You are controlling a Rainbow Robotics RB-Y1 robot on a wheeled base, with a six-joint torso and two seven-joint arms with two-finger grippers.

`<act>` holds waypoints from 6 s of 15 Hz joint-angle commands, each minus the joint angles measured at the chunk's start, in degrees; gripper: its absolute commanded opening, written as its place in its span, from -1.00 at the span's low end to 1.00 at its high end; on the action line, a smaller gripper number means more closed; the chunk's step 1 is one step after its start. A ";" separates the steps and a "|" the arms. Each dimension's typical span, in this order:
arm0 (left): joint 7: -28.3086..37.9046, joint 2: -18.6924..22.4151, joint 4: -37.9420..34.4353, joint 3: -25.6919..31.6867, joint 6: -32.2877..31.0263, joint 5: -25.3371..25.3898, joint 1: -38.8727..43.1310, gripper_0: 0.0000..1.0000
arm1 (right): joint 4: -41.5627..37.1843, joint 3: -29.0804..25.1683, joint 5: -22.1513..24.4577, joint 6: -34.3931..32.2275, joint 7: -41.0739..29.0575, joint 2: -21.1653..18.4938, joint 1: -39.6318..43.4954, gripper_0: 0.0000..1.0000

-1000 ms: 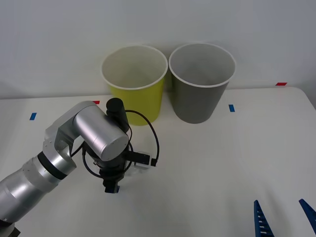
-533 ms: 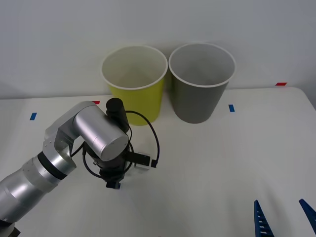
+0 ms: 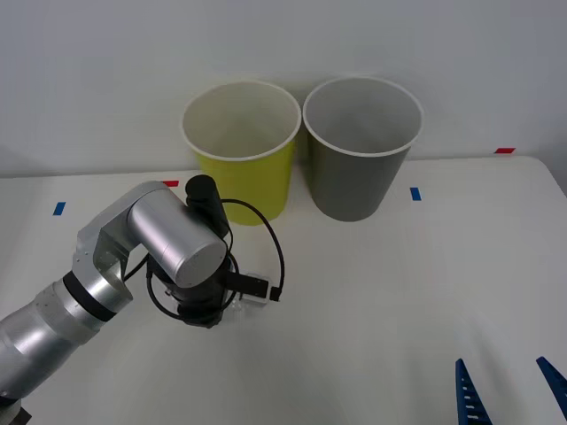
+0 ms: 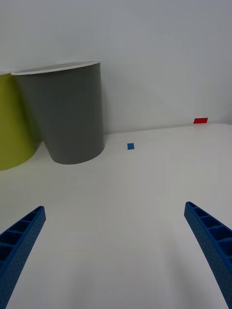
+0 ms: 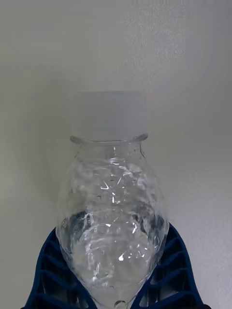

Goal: Put cans in the gray bin and PET bottles in the light green bin.

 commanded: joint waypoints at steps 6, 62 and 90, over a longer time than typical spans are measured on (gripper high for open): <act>19.89 6.18 -19.07 2.28 -7.32 0.94 9.11 -1.00 | 0.00 0.00 0.00 0.00 0.00 0.00 0.00 1.00; 43.09 -2.79 -9.14 27.51 -61.46 3.84 1.11 -1.00 | 0.00 0.00 0.00 0.00 0.00 0.00 0.00 1.00; 43.88 -4.02 -0.96 24.08 -70.51 5.42 -0.73 1.00 | 0.00 0.00 0.00 0.00 0.00 0.00 0.00 1.00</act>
